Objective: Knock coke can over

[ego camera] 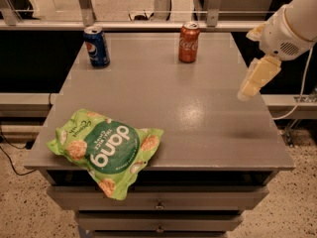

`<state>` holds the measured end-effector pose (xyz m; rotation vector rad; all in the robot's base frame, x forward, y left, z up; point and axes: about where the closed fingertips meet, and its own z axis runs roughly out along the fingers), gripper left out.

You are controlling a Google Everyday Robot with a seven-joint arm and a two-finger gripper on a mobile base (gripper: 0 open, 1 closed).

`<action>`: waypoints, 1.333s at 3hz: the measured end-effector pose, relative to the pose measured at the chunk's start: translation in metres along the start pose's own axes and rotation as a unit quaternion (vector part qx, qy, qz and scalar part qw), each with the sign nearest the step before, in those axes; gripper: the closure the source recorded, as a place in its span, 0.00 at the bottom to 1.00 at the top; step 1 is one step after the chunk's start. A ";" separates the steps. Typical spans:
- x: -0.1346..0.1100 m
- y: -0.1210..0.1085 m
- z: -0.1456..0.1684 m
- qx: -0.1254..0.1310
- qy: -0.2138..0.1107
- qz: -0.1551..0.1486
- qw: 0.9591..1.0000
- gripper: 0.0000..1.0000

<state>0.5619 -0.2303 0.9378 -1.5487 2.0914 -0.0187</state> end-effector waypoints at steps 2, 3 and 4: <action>-0.027 -0.073 0.059 0.022 -0.102 0.041 0.994 0.00; -0.040 -0.101 0.089 0.023 -0.146 0.061 0.987 0.00; -0.048 -0.123 0.114 0.021 -0.182 0.079 0.980 0.00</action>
Offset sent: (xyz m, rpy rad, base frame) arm 0.1533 0.0235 -0.0236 0.3384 -0.1392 -0.0445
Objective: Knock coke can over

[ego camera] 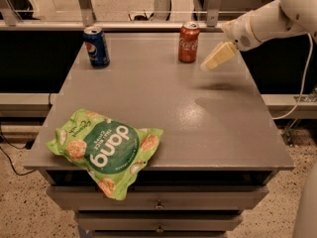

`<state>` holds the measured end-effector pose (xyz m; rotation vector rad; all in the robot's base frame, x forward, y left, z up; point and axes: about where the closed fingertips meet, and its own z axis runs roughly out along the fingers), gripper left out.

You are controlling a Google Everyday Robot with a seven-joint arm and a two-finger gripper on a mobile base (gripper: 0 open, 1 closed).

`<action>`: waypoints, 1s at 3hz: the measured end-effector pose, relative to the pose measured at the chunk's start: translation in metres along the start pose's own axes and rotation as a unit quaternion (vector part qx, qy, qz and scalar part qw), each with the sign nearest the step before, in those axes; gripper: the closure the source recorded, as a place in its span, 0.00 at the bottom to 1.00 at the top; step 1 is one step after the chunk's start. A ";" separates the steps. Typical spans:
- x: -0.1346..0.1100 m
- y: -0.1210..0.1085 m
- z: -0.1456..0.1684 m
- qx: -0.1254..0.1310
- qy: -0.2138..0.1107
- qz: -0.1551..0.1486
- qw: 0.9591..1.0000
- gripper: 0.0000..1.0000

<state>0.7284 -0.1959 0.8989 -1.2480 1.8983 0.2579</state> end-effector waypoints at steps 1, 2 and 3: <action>-0.002 -0.013 0.021 -0.009 -0.037 0.023 0.999 0.00; -0.011 -0.012 0.043 -0.043 -0.079 0.036 0.995 0.00; -0.028 -0.004 0.064 -0.085 -0.130 0.034 0.987 0.00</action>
Offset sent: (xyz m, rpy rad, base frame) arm 0.0537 0.0364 -0.0156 0.3033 0.0437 0.1247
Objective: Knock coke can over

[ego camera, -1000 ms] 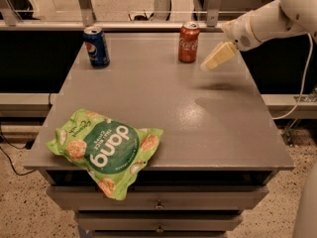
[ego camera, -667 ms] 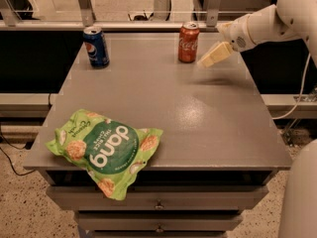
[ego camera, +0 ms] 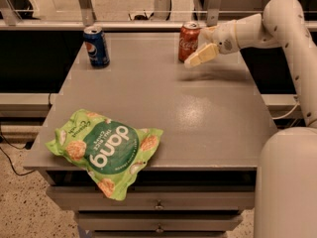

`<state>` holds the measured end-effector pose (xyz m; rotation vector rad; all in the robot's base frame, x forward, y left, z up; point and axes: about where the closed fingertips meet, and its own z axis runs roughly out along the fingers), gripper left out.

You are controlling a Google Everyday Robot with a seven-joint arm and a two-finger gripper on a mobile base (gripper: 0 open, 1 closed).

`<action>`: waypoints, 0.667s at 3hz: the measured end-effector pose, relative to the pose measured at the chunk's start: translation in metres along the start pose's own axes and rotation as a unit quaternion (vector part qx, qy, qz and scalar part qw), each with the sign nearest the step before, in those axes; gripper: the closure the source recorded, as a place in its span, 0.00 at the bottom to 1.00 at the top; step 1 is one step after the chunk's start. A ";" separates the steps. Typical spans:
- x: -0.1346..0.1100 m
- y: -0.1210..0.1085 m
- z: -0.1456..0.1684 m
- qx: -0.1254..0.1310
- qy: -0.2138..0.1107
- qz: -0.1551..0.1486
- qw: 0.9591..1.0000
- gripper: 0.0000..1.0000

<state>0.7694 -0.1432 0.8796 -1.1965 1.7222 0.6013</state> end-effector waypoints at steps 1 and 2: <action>-0.010 0.004 0.012 -0.022 -0.032 -0.007 0.999 0.00; -0.024 0.015 0.018 -0.048 -0.066 -0.014 0.997 0.00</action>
Offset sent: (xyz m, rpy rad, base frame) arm -0.0141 0.0444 0.0294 0.2009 -0.0606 0.1847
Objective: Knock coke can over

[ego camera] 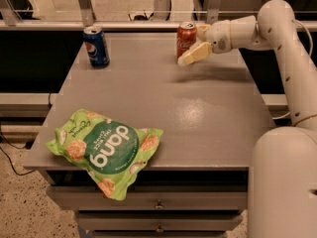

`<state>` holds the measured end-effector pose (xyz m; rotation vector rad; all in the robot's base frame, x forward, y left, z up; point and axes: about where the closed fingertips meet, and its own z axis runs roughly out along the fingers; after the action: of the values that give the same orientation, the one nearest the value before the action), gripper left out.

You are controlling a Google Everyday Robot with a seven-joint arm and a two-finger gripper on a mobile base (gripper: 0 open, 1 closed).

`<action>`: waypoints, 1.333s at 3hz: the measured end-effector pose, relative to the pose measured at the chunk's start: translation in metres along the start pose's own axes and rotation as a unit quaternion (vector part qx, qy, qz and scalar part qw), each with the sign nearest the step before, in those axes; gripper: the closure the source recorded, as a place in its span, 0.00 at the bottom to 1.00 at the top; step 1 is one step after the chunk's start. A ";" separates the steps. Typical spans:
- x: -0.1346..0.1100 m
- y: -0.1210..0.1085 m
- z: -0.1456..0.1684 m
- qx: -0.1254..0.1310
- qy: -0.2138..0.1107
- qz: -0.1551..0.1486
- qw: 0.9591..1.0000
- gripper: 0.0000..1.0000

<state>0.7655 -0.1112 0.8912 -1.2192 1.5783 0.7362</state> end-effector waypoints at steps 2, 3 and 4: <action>-0.025 0.042 0.000 -0.065 -0.044 -0.003 0.997 0.00; -0.028 0.069 -0.012 -0.092 -0.052 0.003 0.994 0.00; -0.029 0.086 -0.023 -0.103 -0.053 0.001 0.993 0.00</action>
Offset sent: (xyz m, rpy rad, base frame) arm -0.0871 0.0240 0.0242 0.1246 0.0526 0.2140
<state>0.6771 -0.0944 0.9179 -1.3043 1.4429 0.9682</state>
